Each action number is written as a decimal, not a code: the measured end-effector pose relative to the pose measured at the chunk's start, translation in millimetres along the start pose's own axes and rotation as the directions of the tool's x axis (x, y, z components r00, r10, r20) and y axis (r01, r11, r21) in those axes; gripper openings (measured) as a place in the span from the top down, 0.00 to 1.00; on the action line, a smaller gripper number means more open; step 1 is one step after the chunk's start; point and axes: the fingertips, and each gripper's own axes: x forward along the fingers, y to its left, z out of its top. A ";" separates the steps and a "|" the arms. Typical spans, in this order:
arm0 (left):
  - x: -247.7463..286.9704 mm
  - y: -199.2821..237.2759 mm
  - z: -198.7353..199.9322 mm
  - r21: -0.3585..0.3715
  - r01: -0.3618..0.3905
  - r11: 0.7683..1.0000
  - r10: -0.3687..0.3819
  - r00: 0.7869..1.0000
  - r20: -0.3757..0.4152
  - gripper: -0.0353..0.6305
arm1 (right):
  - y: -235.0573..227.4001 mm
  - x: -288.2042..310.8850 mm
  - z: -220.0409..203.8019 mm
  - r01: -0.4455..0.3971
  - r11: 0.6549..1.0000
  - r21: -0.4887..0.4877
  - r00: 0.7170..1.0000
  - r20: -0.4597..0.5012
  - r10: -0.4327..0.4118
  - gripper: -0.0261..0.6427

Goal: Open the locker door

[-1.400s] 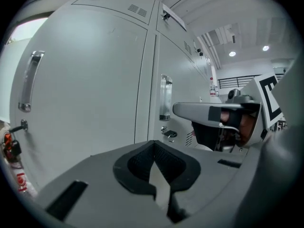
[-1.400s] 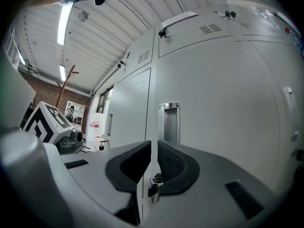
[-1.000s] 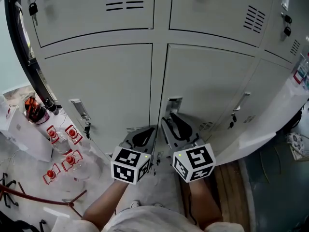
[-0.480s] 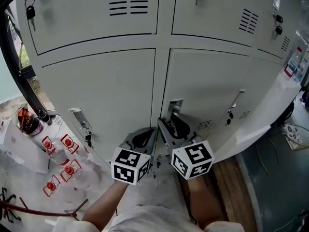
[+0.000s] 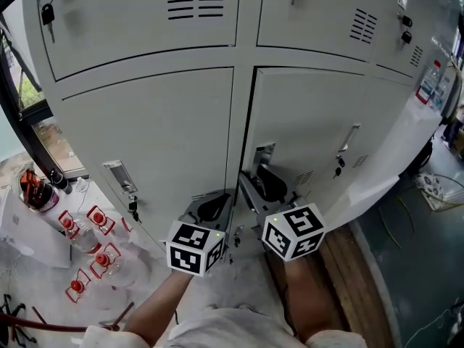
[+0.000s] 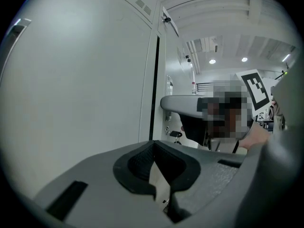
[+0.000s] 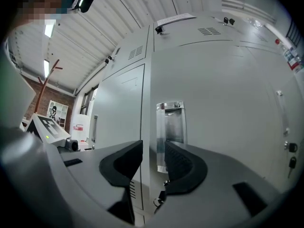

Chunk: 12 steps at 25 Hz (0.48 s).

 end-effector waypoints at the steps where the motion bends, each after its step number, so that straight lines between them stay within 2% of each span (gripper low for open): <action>1: -1.0 -0.8 -0.9 0.000 0.005 1.000 -0.005 1.000 -0.001 0.94 | 0.8 -1.8 -0.1 0.003 1.000 0.002 1.000 -0.001 -0.003 0.77; 12: -4.6 -20.0 -5.9 0.008 0.090 0.996 -0.090 0.996 -0.014 0.94 | 9.6 -37.3 1.9 -0.001 1.000 0.001 1.000 0.006 0.001 0.76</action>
